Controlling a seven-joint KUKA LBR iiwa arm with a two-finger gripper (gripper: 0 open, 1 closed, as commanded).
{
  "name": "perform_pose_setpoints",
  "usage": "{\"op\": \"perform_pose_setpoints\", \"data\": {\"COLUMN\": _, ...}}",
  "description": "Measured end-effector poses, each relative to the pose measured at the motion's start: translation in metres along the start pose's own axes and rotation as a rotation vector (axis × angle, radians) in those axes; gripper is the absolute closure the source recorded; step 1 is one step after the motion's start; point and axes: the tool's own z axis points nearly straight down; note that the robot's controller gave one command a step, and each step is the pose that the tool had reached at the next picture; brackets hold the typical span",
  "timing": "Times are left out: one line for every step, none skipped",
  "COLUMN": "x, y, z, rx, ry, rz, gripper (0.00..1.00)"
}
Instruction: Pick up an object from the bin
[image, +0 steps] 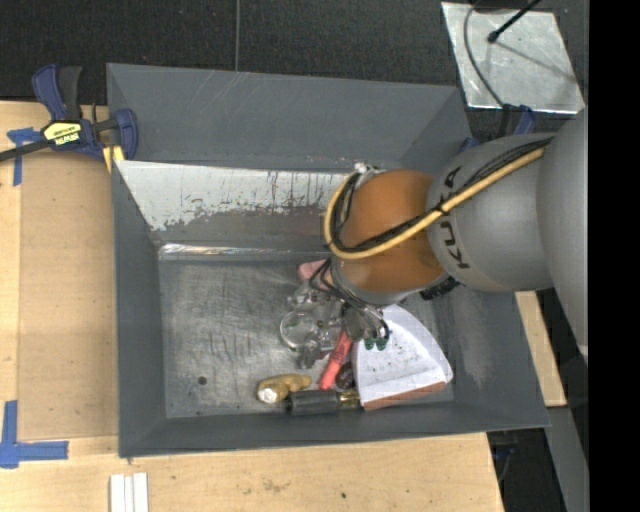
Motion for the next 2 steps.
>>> {"op": "perform_pose_setpoints", "data": {"x": -0.012, "y": -0.015, "z": -0.021, "rx": 0.008, "ry": 0.007, "rz": 0.033, "gripper": 1.00}}
{"op": "perform_pose_setpoints", "data": {"x": 0.022, "y": 0.027, "z": -0.063, "rx": 0.009, "ry": 0.007, "rz": 0.021, "gripper": 1.00}}
